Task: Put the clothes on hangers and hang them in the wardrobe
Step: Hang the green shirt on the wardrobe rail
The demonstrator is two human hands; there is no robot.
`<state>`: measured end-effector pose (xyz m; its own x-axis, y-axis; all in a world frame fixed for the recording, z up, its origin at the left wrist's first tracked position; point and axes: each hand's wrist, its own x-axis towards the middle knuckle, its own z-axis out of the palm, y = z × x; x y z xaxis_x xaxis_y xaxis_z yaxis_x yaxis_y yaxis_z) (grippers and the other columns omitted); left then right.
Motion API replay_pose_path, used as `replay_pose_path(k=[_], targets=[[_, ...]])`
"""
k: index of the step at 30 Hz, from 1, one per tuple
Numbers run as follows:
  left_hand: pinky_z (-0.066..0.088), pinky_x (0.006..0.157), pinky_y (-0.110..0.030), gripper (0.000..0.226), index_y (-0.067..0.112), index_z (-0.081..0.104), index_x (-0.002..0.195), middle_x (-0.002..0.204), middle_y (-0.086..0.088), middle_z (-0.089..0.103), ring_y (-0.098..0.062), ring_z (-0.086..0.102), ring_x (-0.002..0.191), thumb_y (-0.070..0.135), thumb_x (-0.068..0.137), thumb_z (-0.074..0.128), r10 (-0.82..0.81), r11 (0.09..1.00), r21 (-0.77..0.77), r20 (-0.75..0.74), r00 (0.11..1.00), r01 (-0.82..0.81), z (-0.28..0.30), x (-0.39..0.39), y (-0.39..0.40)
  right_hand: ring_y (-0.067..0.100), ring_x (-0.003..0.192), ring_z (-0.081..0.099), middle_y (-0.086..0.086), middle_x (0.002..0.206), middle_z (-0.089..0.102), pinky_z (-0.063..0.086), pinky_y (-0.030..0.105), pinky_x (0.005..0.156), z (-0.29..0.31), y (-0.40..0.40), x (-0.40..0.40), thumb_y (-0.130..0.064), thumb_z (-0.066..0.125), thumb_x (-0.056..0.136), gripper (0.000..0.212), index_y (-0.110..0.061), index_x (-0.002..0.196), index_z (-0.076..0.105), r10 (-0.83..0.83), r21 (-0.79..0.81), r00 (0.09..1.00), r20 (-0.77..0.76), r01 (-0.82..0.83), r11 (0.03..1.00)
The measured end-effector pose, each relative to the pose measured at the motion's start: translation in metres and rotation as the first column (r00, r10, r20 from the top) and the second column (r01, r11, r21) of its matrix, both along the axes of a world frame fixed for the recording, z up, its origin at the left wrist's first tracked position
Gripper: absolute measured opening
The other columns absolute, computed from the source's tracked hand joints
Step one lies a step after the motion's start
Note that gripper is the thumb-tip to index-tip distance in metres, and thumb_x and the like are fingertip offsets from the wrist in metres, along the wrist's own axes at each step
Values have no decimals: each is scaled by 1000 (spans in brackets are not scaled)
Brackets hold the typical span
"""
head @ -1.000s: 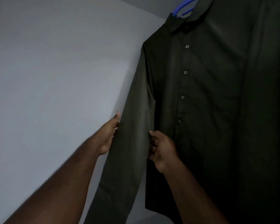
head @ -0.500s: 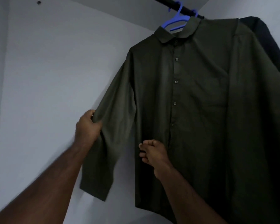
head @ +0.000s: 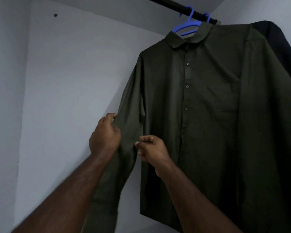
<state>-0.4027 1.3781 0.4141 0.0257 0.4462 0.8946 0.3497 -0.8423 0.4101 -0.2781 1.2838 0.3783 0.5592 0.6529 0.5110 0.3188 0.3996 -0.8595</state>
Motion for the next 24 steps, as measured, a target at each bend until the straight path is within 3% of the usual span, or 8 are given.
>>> replay_pose_path(k=[2, 5, 10, 14, 16, 19, 22, 24], targets=[[51, 81, -38, 27, 26, 61, 117, 106, 1, 68, -26, 64, 95, 20, 91, 60, -131, 988, -72, 47, 990, 134, 2, -2, 2, 12, 74, 64, 4, 96, 69, 53, 27, 62, 0, 3, 0, -18, 72, 91, 28, -14, 117, 61, -24, 17, 999, -38, 24, 1000], [46, 76, -30, 18, 18, 71, 108, 85, 3, 69, -25, 67, 88, 19, 92, 63, -275, 931, -205, 155, 949, 303, 7, -9, 3, 18, 91, 68, 5, 108, 70, 60, 34, 76, -6, 5, 4, -23, 74, 89, 38, -16, 124, 61, -99, 12, 993, -58, 100, 995], [44, 61, -22, 29, 21, 69, 117, 76, 7, 65, -9, 63, 71, 13, 90, 64, -330, 921, -163, 158, 931, 354, 8, -14, -6, 10, 107, 63, -5, 120, 65, 56, 37, 95, -4, 1, -2, -24, 73, 90, 41, -20, 129, 59, -132, 31, 991, 37, 131, 991], [40, 52, -10, 31, 21, 68, 119, 68, 9, 58, 1, 56, 55, 10, 90, 65, -407, 902, -94, 145, 902, 422, 13, -7, -23, 5, 95, 67, -8, 102, 70, 59, 30, 85, 20, -13, -18, -28, 68, 93, 23, -23, 116, 67, -223, 204, 958, 182, 185, 961], [47, 62, -17, 31, 21, 66, 127, 82, 4, 65, -3, 62, 72, 18, 96, 63, -494, 852, -126, 132, 859, 509, 17, -2, -34, 9, 87, 69, -5, 95, 72, 58, 28, 77, 33, -25, -27, -33, 63, 97, 17, -23, 108, 71, -113, 217, 972, 205, 67, 974], [50, 74, -20, 31, 23, 64, 131, 110, 5, 67, -6, 63, 98, 28, 105, 48, -660, 689, -253, 168, 732, 679, 26, 2, -51, 12, 86, 72, -3, 95, 74, 58, 25, 70, 41, -39, -34, -42, 57, 99, 27, -21, 109, 72, -2, 155, 977, 212, -32, 987], [43, 62, -26, 37, 29, 70, 122, 88, 7, 66, -9, 57, 74, 42, 106, 39, -741, 583, -363, 130, 659, 727, 37, 6, -59, 11, 88, 72, -1, 98, 75, 57, 24, 68, 41, -50, -30, -39, 66, 94, 31, -17, 116, 69, -30, 145, 982, 186, 3, 989], [37, 54, -24, 38, 28, 74, 112, 77, 4, 61, -10, 49, 63, 45, 104, 41, -739, 602, -352, 97, 667, 717, 48, 10, -61, 14, 88, 73, 0, 94, 76, 61, 32, 73, 44, -61, -24, -26, 69, 94, 17, -17, 108, 71, -80, 167, 986, 144, 56, 984]])
